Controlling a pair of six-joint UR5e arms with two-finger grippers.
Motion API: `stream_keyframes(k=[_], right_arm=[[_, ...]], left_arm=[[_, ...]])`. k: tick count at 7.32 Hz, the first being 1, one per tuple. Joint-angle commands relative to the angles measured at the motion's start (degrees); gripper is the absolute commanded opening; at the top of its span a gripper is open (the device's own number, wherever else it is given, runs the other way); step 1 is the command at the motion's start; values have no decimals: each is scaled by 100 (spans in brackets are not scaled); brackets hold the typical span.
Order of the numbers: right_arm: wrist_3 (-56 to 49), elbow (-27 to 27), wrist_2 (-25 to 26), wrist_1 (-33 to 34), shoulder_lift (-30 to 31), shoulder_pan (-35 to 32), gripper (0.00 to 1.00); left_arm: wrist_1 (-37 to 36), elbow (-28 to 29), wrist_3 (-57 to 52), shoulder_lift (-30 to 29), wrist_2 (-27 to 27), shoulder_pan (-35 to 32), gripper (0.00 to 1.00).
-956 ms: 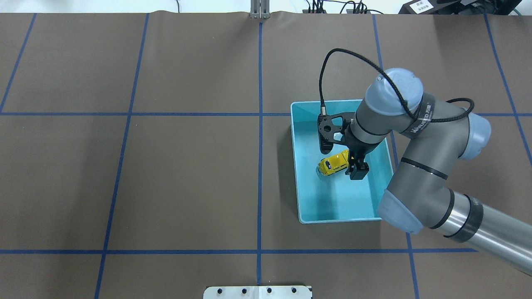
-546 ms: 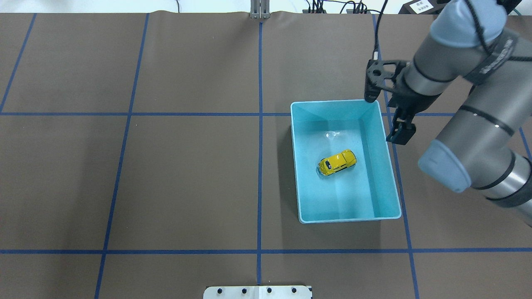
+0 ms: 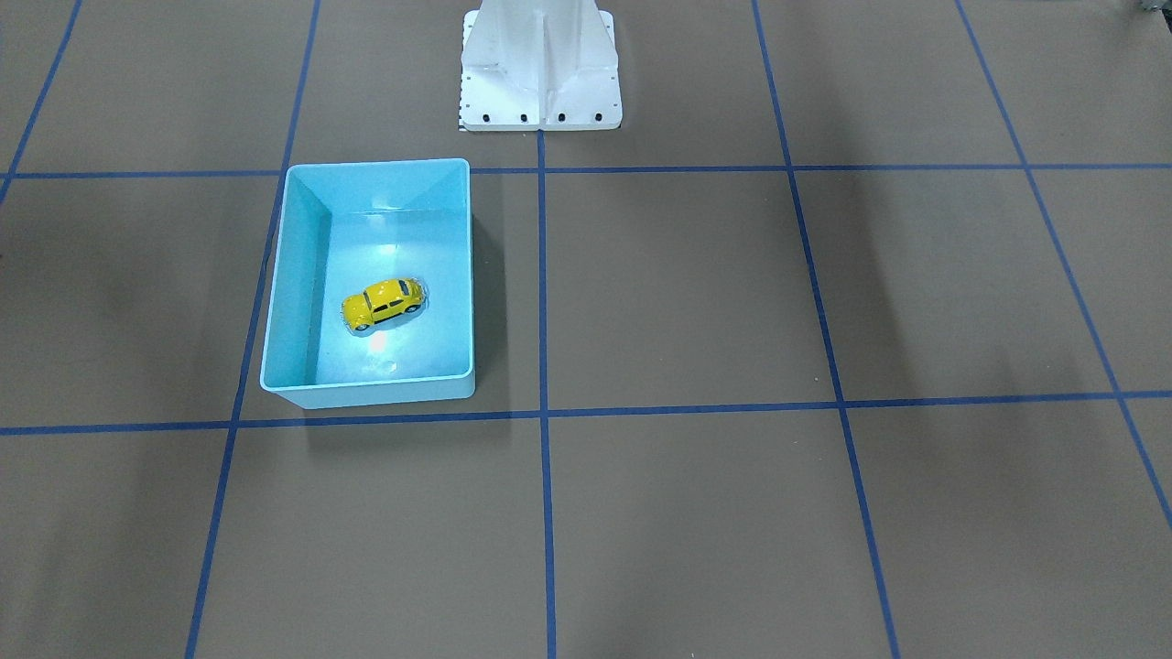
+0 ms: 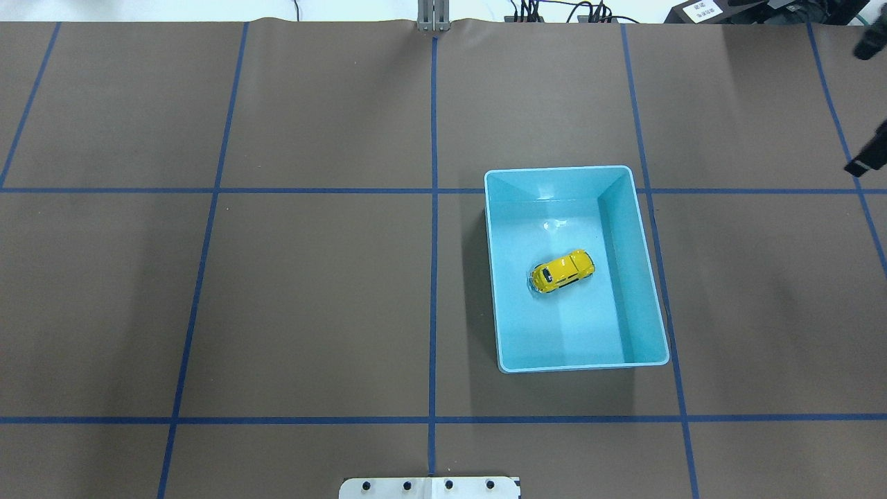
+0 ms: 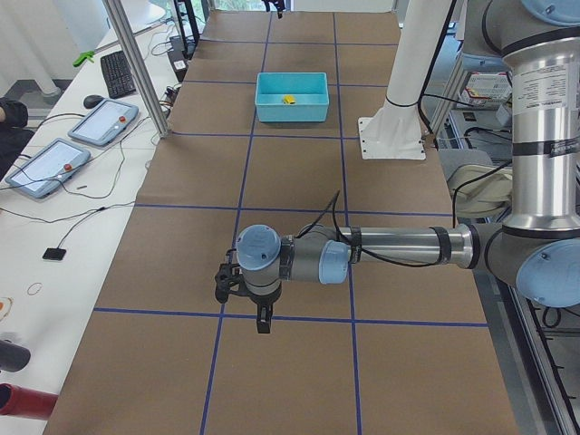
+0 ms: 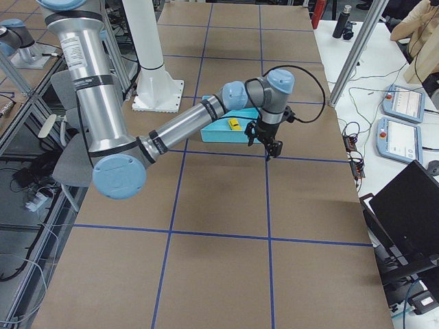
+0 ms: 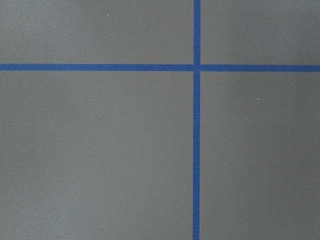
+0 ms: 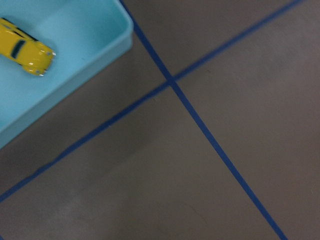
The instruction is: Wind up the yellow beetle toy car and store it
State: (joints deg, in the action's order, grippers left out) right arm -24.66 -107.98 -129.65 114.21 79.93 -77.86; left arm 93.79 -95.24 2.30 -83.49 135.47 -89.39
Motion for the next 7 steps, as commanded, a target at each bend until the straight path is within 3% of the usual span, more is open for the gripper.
stream_keyframes(k=[1, 2, 4, 5, 6, 7], right_arm=[[346, 381, -69, -39, 890, -1243, 100], [322, 383, -43, -48, 1145, -1528, 100], [330, 951, 228, -66, 1262, -1800, 100], [383, 1024, 595, -327, 1314, -1838, 100], [844, 1320, 799, -982, 1419, -1838, 100], [1710, 1880, 531, -1911, 1464, -1838, 100]], left_arm=[[7, 6, -2, -1, 6, 0, 100], [7, 15, -28, -1, 6, 0, 100], [7, 15, -28, -1, -11, 0, 100], [7, 15, -28, -1, -3, 0, 100], [7, 15, -28, -1, 6, 0, 100], [7, 15, -28, -1, -3, 0, 100]])
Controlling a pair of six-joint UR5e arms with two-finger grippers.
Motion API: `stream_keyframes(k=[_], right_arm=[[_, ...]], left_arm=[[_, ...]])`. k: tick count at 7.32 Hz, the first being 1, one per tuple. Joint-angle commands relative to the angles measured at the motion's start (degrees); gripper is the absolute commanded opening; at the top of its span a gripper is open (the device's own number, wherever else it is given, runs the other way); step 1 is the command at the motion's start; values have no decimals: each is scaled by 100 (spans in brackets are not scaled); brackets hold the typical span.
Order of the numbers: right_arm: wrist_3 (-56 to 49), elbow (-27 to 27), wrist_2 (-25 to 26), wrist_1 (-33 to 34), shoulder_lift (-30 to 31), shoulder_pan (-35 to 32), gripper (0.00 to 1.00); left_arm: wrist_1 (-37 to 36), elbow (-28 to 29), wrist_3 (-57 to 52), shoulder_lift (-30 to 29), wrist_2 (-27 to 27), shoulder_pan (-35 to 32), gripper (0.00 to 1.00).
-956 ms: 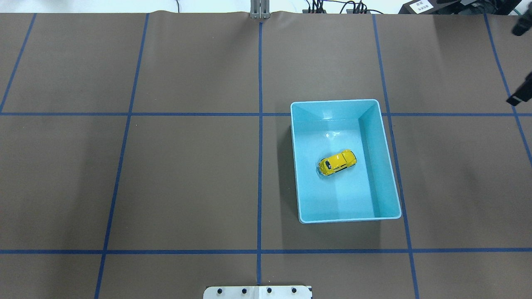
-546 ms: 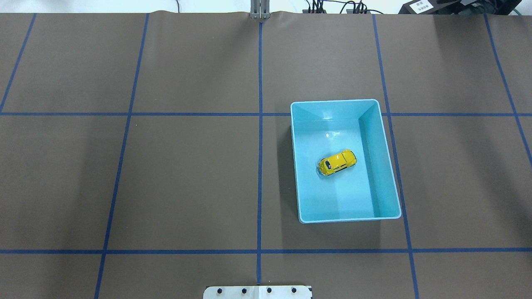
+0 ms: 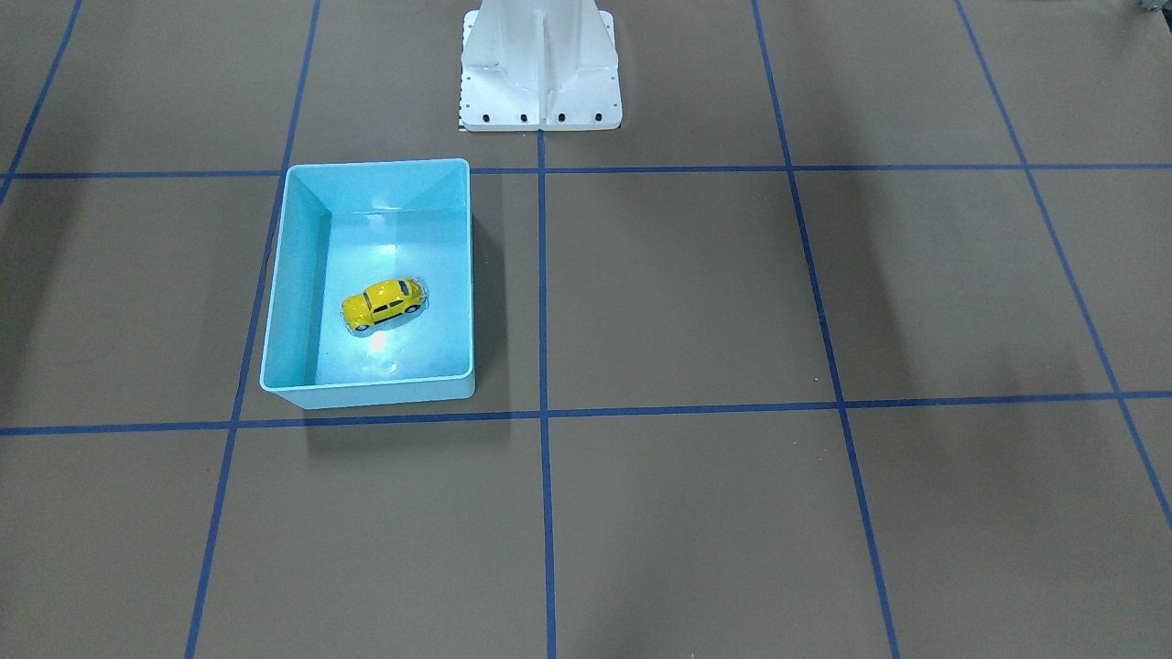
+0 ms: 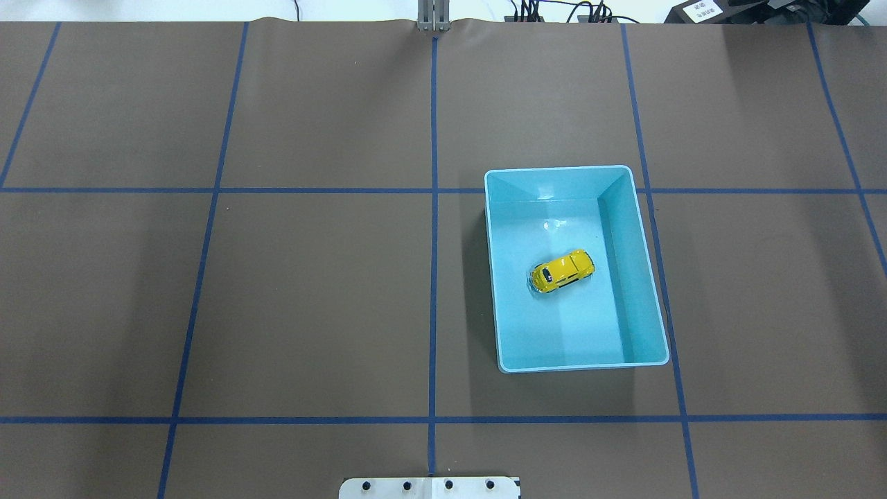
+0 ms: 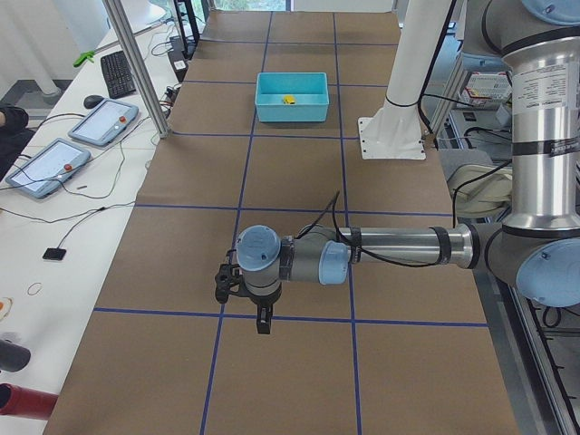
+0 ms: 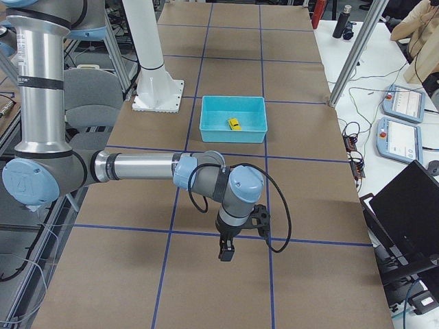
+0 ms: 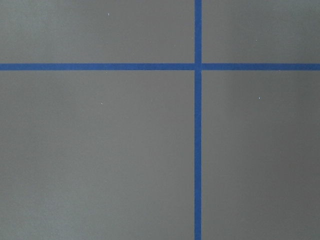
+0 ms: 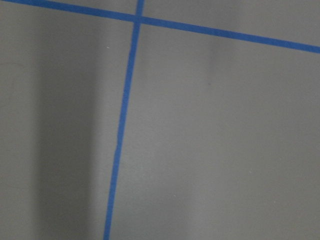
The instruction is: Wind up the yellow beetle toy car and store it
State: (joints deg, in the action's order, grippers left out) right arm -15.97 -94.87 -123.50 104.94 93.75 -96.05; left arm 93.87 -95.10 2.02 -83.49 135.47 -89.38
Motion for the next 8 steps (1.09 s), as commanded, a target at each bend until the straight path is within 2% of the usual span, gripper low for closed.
stream_keyframes(k=[1, 3, 4, 5, 8], right_arm=[[1311, 661, -287, -1724, 204, -19, 100], [1621, 522, -393, -1872, 188, -10, 100], [2258, 487, -612, -1976, 170, 16, 100], [2439, 434, -640, -2090, 161, 156, 100], [3003, 83, -640, -1890, 161, 517, 100]], left_arm=[[-9, 0, 26, 0, 6, 0, 100], [-9, -9, 17, 0, 6, 0, 100], [-18, -9, 9, 0, 6, 0, 100], [-26, 0, -9, 17, -38, 0, 100], [-27, 0, -18, 61, -56, 0, 100]])
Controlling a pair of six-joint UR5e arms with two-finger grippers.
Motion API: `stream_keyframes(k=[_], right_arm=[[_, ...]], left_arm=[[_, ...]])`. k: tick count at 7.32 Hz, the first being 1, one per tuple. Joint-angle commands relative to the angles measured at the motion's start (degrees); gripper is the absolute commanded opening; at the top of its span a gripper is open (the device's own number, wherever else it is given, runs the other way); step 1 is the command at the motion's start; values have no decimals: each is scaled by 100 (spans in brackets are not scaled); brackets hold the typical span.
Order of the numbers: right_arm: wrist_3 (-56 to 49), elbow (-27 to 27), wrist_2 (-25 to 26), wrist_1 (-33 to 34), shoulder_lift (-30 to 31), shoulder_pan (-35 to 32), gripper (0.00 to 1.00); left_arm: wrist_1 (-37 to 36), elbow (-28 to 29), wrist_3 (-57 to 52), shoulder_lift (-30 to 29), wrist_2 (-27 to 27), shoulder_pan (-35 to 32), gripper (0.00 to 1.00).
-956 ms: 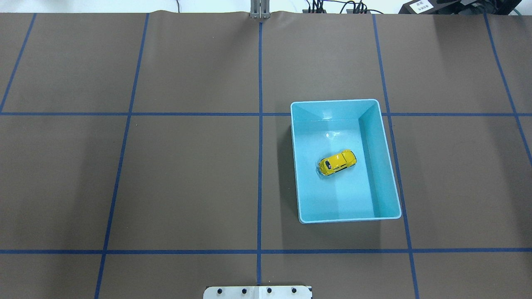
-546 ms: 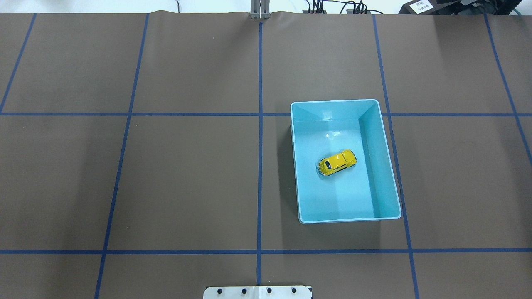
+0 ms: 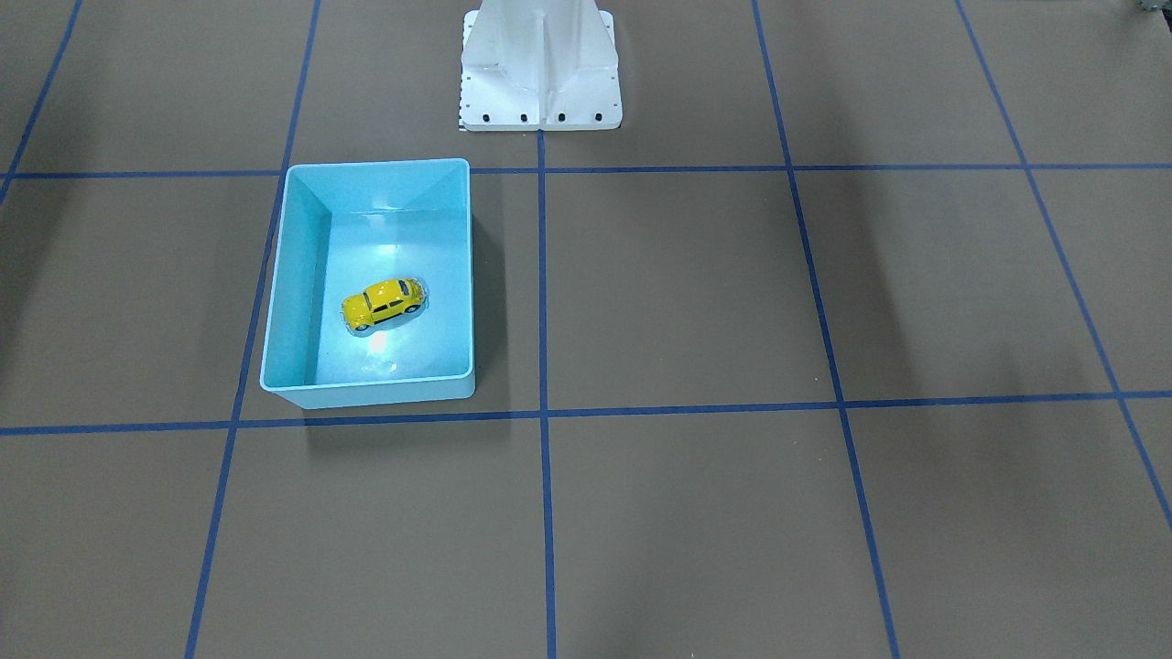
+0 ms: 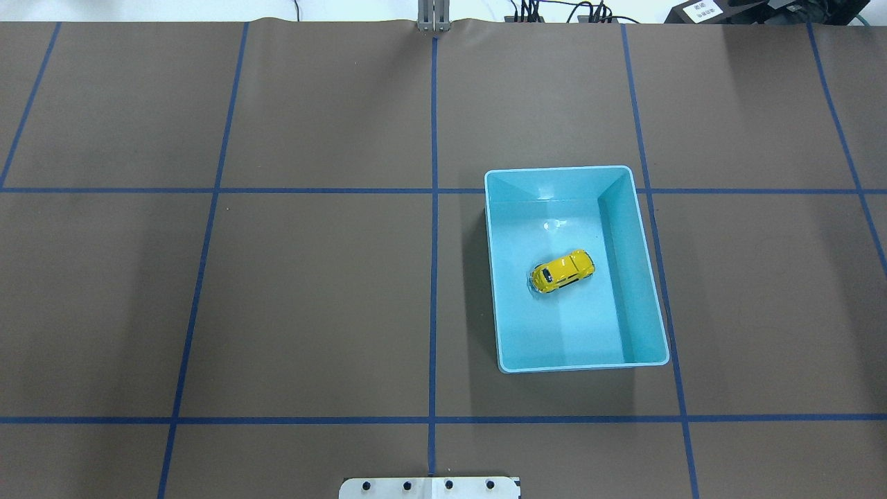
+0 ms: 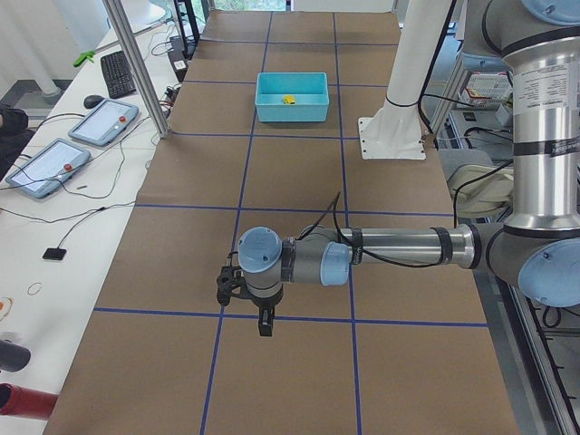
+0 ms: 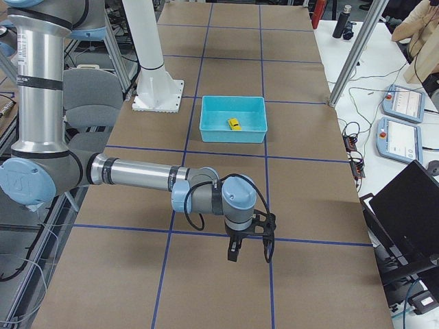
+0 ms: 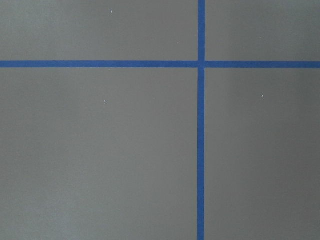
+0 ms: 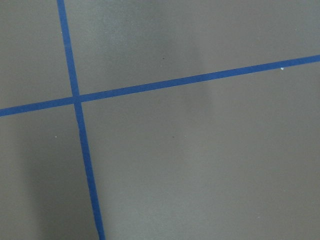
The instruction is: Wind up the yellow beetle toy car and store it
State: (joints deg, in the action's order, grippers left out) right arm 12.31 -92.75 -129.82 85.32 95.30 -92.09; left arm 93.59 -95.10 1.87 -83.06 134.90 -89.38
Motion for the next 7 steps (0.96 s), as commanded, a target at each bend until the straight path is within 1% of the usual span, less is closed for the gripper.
stream_keyframes(k=[1, 2, 5, 7], right_arm=[[175, -504, -8, 421, 59, 156, 100], [105, -803, 27, 947, 7, 261, 100], [-27, -1007, 80, 952, -55, 561, 100], [-36, -965, 80, 934, -125, 596, 100]], left_arm=[[10, 1, -2, 9, 1, 0, 100], [36, 1, -11, 9, 10, 0, 100], [37, 44, -11, -35, 10, 0, 100], [28, 71, -11, -26, 10, 0, 100]])
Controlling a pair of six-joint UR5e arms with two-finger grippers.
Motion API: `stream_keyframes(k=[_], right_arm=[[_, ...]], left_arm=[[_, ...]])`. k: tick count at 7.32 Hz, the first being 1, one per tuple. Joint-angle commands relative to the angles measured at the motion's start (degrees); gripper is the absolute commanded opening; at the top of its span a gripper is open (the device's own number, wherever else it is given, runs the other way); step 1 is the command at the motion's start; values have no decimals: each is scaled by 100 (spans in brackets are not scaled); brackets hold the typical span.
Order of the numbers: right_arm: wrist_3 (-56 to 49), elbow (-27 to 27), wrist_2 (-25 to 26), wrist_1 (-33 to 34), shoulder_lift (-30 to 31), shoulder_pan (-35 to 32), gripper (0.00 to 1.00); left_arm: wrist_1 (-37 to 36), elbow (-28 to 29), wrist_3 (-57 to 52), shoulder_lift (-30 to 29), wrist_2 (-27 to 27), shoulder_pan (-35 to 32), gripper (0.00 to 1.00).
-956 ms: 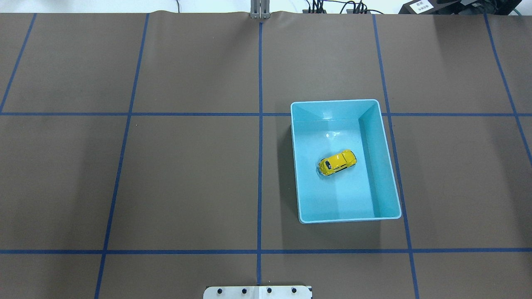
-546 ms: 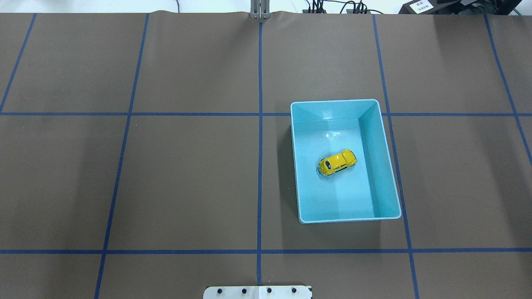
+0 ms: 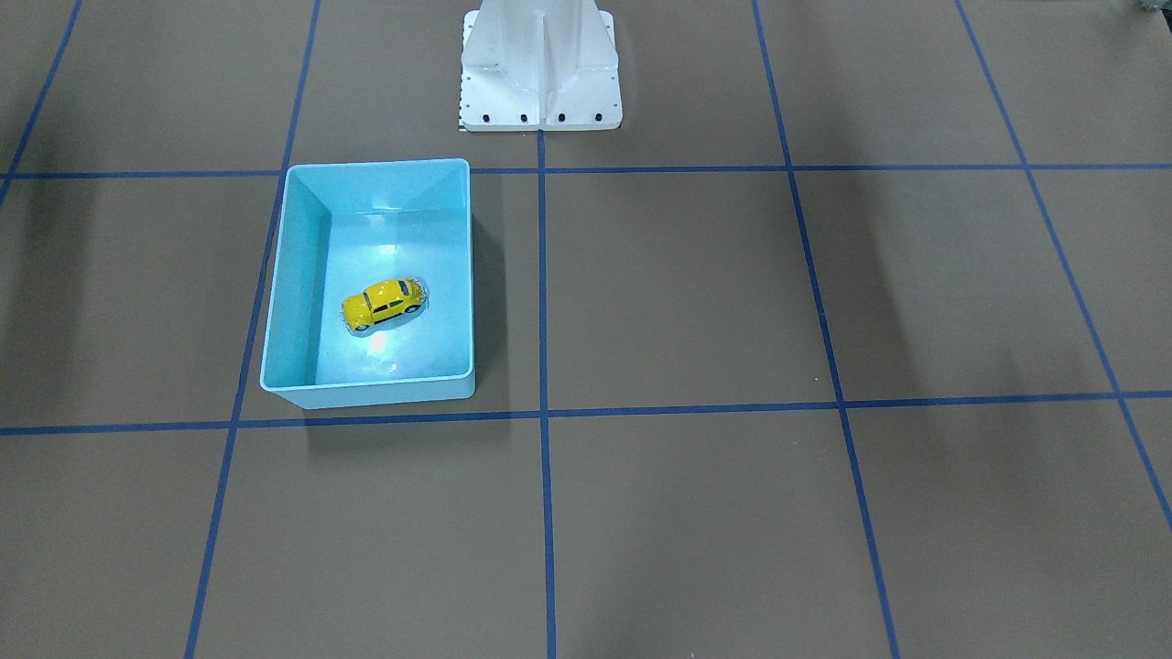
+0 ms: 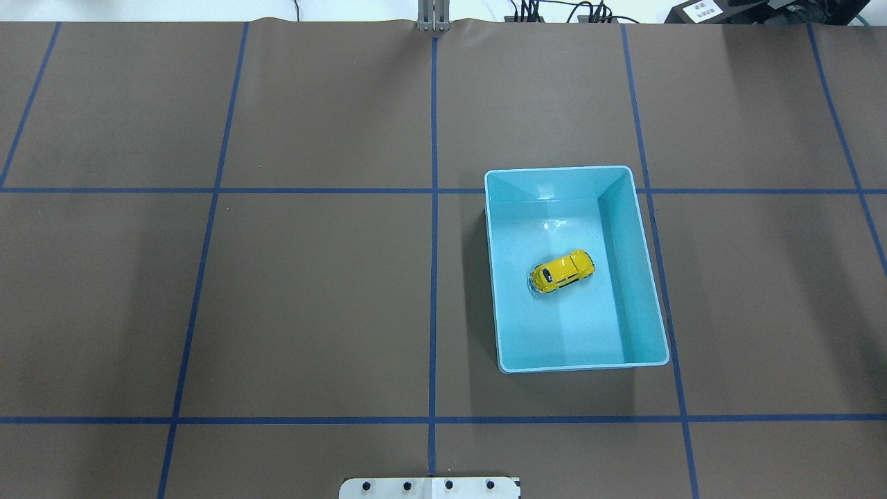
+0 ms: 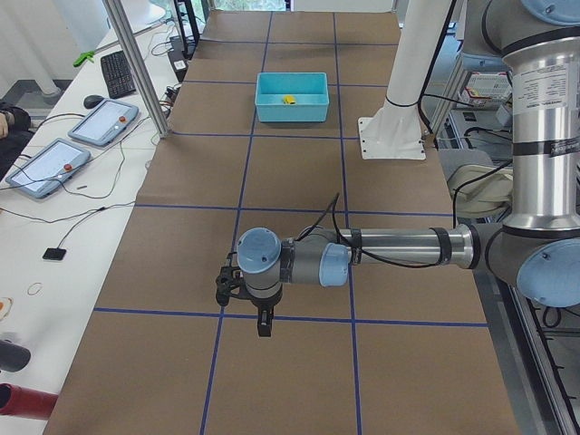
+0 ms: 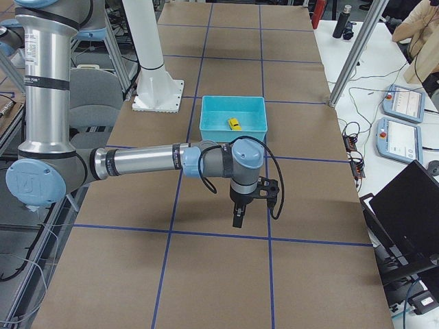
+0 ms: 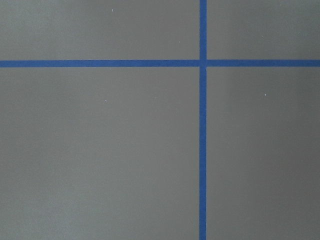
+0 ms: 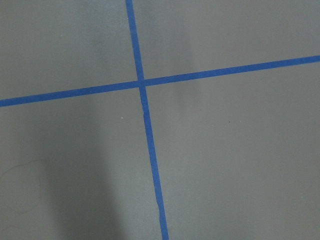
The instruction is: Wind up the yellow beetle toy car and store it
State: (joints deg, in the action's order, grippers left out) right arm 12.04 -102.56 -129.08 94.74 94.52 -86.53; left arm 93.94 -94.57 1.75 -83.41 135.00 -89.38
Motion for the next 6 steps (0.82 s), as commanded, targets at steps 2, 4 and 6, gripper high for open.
stream_keyframes(k=[2, 4, 6], right_arm=[[-279, -27, -30, 18, -267, 161, 100], [-1088, -1, -74, 36, -276, 154, 100], [-1038, 156, -135, 71, -215, 154, 100]], left_arm=[[-16, 8, 1, 44, 0, 0, 100], [2, 8, 1, 44, 0, 0, 100], [-7, 8, 1, 18, 0, 0, 100]])
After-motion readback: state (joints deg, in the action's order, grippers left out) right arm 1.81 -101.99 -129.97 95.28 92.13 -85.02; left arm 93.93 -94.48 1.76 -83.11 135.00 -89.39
